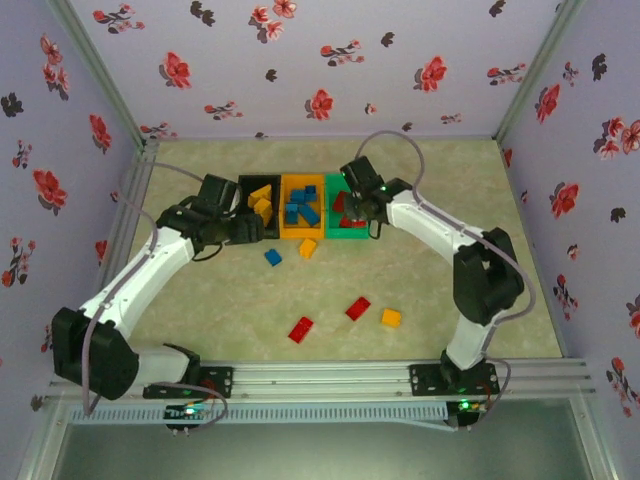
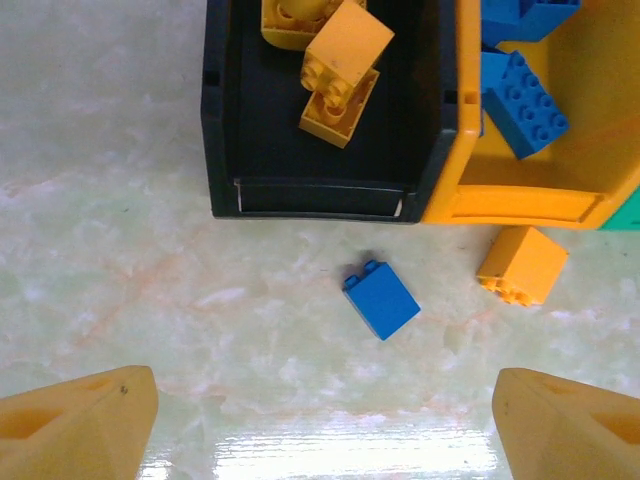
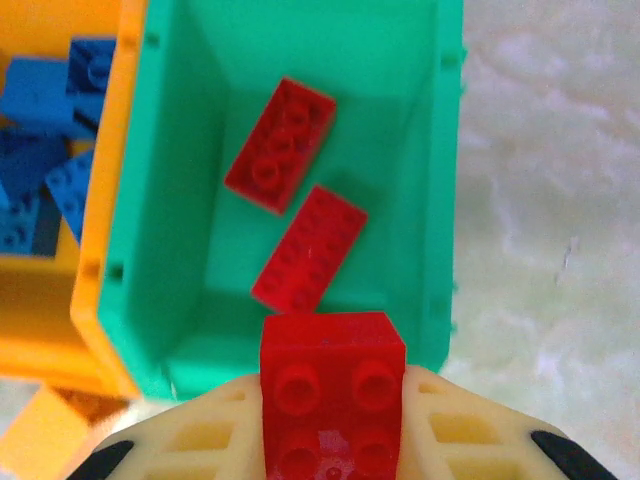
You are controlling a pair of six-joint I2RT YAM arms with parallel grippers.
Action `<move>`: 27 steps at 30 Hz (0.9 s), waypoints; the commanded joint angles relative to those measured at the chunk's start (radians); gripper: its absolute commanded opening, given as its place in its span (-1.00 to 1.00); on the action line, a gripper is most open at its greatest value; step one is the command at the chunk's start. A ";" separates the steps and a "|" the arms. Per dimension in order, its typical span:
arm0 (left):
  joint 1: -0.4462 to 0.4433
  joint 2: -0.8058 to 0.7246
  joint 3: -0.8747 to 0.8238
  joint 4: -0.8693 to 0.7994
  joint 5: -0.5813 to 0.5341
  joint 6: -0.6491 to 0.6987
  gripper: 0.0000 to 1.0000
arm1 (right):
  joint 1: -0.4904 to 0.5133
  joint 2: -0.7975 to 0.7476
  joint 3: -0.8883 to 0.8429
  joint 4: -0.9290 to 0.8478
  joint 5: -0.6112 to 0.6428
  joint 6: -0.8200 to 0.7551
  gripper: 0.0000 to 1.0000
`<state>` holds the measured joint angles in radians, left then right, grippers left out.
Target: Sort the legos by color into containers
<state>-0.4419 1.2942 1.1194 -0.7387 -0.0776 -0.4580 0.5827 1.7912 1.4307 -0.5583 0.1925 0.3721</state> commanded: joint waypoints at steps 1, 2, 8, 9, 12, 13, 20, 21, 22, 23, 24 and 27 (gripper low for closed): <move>-0.010 -0.040 -0.024 -0.046 -0.008 -0.011 0.75 | -0.020 0.076 0.100 0.003 0.035 -0.031 -0.52; -0.012 -0.046 -0.027 -0.051 -0.008 -0.012 0.75 | -0.028 0.095 0.122 0.002 0.037 -0.029 -0.52; -0.033 -0.079 -0.051 -0.060 -0.008 -0.021 0.75 | -0.075 0.205 0.221 -0.007 0.010 -0.025 -0.41; -0.035 -0.080 -0.051 -0.062 -0.007 -0.022 0.75 | -0.081 0.219 0.237 -0.010 0.000 -0.029 -0.27; -0.045 -0.084 -0.053 -0.066 -0.007 -0.024 0.75 | -0.089 0.242 0.268 -0.032 0.001 -0.027 0.10; -0.049 -0.086 -0.053 -0.068 -0.007 -0.026 0.75 | -0.089 0.241 0.265 -0.032 -0.001 -0.026 0.15; -0.067 -0.079 -0.065 -0.061 -0.008 -0.033 0.75 | -0.089 0.156 0.170 0.010 -0.020 -0.001 0.28; -0.069 -0.075 -0.066 -0.056 -0.007 -0.034 0.75 | -0.087 0.136 0.149 0.018 -0.022 0.008 0.28; -0.072 -0.072 -0.069 -0.052 -0.007 -0.036 0.75 | -0.087 0.113 0.122 0.028 -0.026 0.019 0.28; -0.074 -0.067 -0.070 -0.046 -0.007 -0.038 0.75 | -0.087 0.085 0.089 0.043 -0.028 0.033 0.28; -0.077 -0.061 -0.072 -0.041 -0.007 -0.041 0.75 | -0.087 0.052 0.054 0.062 -0.030 0.048 0.29; -0.094 -0.038 -0.068 -0.027 -0.008 -0.045 0.75 | -0.087 -0.051 -0.074 0.132 -0.038 0.109 0.31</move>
<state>-0.5182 1.2350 1.0573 -0.7773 -0.0780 -0.4820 0.4915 1.8446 1.4254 -0.4961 0.1635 0.4118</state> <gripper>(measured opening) 0.875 0.655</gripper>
